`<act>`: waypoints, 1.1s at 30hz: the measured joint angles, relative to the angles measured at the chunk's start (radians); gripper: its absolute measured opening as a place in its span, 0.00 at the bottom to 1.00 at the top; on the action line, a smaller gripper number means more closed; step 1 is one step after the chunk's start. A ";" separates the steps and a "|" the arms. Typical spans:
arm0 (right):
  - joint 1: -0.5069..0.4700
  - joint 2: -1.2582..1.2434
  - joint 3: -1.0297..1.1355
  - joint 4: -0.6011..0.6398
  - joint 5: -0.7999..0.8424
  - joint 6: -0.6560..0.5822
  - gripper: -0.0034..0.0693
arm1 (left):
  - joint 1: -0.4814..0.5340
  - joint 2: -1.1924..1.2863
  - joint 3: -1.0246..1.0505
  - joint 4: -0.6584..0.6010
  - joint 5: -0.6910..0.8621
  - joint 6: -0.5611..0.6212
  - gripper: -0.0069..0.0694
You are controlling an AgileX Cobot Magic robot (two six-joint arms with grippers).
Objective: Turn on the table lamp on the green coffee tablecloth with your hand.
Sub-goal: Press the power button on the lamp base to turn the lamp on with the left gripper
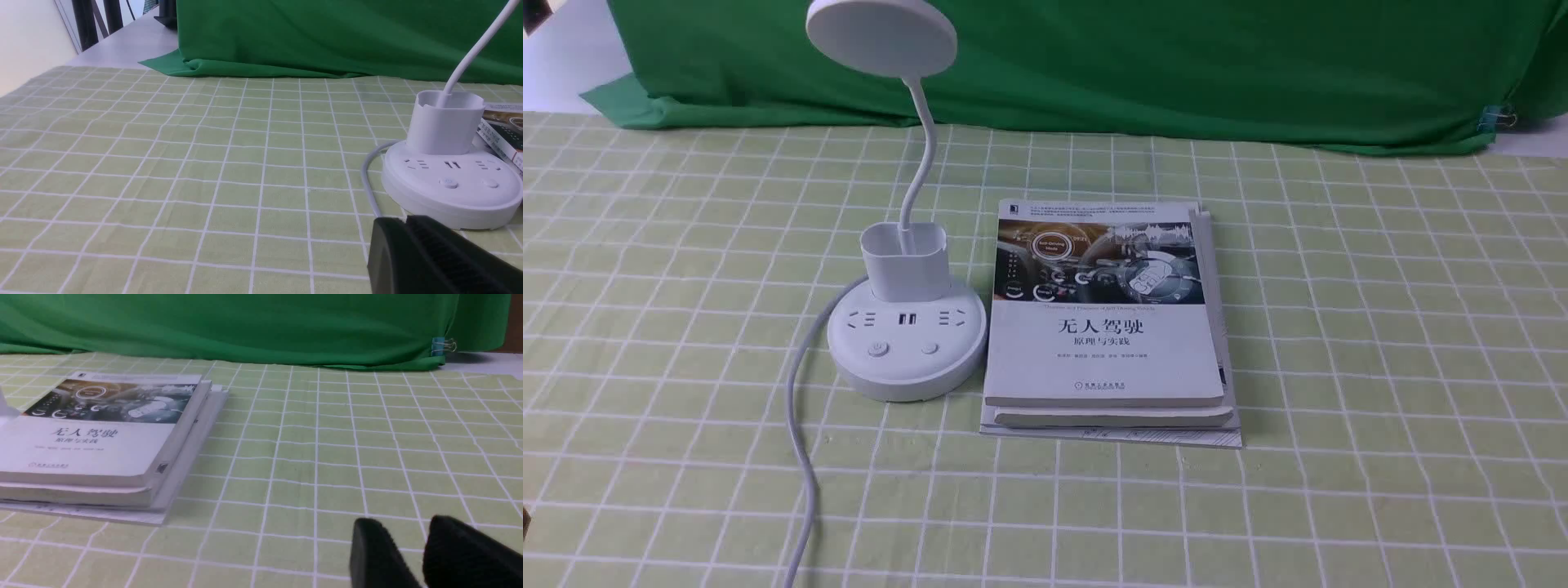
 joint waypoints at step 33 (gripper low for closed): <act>0.000 0.000 0.000 0.000 0.000 0.000 0.38 | 0.000 0.000 0.000 -0.003 -0.236 0.003 0.12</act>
